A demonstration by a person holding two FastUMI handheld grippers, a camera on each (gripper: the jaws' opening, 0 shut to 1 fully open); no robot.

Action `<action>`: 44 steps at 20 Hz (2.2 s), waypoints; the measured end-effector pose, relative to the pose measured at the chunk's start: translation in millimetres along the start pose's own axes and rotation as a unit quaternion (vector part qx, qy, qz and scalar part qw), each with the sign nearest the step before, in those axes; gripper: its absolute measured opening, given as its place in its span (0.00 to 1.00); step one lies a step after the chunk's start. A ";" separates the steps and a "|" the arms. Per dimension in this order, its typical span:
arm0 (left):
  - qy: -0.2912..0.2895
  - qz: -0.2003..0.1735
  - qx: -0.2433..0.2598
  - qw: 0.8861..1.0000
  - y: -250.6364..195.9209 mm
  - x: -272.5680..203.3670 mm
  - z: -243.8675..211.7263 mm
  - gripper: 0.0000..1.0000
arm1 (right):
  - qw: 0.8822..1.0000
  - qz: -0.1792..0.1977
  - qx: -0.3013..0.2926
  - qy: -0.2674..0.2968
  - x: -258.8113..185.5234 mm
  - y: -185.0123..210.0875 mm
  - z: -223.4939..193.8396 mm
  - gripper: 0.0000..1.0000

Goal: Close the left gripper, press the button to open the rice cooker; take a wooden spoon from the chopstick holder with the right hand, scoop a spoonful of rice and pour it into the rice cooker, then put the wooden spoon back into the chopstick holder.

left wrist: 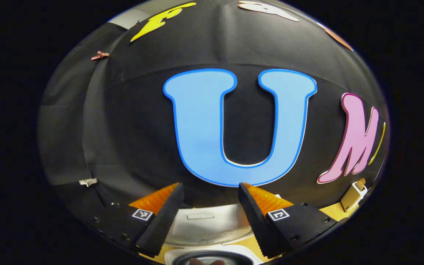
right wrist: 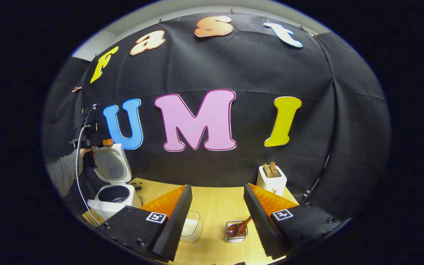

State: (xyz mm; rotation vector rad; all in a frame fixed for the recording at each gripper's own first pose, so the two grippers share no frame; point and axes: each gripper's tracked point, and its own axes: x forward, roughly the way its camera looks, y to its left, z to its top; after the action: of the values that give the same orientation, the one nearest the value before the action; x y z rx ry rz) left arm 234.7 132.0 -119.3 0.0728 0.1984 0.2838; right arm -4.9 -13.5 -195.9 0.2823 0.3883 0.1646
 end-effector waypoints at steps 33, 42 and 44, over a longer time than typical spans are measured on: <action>0.207 0.070 -0.007 0.976 -28.7 -194.1 -243.4 0.99 | 0.997 0.070 0.016 0.006 34.6 -8.4 22.6 0.88; 0.191 0.066 -0.008 0.979 -29.7 -194.5 -243.9 1.00 | 0.995 0.092 0.016 0.023 49.2 -7.4 -3.4 0.88; 0.195 0.061 -0.003 0.979 -28.7 -197.4 -243.2 0.99 | 0.996 0.088 0.019 0.022 46.9 -10.8 -4.2 0.88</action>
State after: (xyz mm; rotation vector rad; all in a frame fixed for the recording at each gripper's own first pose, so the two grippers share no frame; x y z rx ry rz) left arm 7.0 58.8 -323.6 0.0234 0.5841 0.4201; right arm 37.3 -12.9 -219.2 0.3517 0.4102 0.3375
